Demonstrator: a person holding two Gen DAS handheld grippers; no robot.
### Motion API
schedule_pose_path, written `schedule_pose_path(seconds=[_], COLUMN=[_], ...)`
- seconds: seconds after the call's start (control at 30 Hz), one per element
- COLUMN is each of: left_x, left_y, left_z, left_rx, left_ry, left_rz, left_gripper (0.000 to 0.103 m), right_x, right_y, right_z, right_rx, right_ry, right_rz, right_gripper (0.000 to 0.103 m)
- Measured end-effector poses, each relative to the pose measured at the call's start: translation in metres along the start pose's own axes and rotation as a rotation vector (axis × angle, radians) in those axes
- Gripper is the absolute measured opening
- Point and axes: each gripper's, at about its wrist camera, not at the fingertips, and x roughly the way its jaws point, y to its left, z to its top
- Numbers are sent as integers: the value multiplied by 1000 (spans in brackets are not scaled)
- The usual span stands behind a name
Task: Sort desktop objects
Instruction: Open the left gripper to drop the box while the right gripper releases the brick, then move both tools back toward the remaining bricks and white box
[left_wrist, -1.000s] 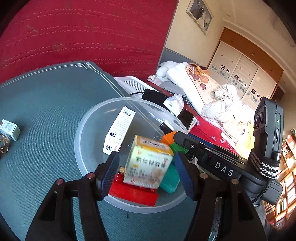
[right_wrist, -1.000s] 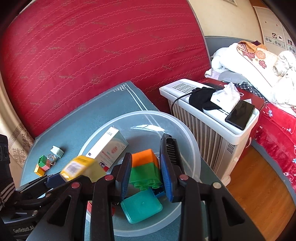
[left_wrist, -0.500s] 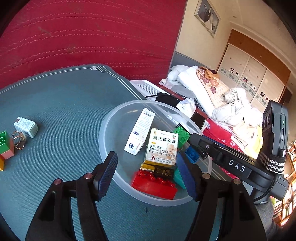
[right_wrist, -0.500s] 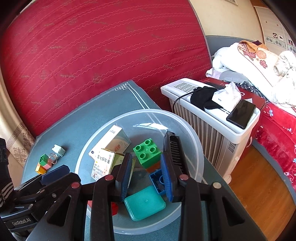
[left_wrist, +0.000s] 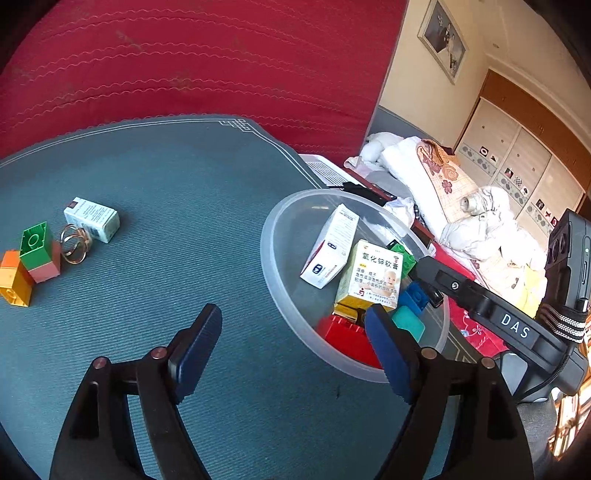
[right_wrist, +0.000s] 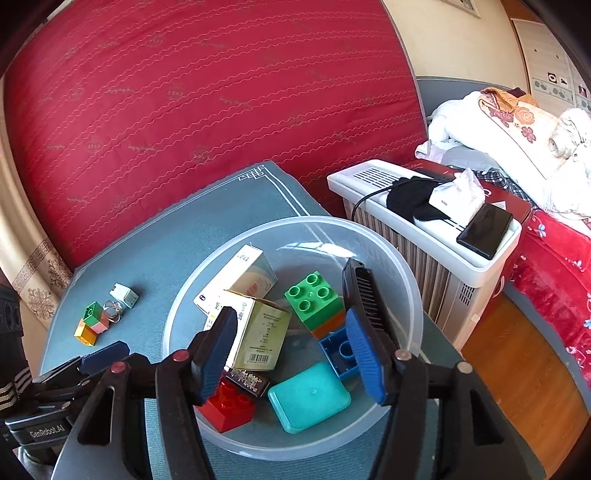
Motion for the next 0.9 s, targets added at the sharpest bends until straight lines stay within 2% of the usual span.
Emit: schedule_pose_path(seconds=[0.23, 0.57, 0.9], left_x=[-20, -47, -70], left_y=[29, 93, 145], left_z=[-1, -6, -11], left_rx=[-31, -120, -148], left_ry=[-29, -53, -61], left_rz=[57, 193, 309], left_gripper=[83, 83, 83], right_x=[-3, -6, 0], right_y=[20, 50, 82], right_z=[-4, -9, -15], right_rx=[-42, -90, -130], right_ry=[-1, -4, 15], right_rz=[16, 54, 100], right_gripper=[67, 67, 67])
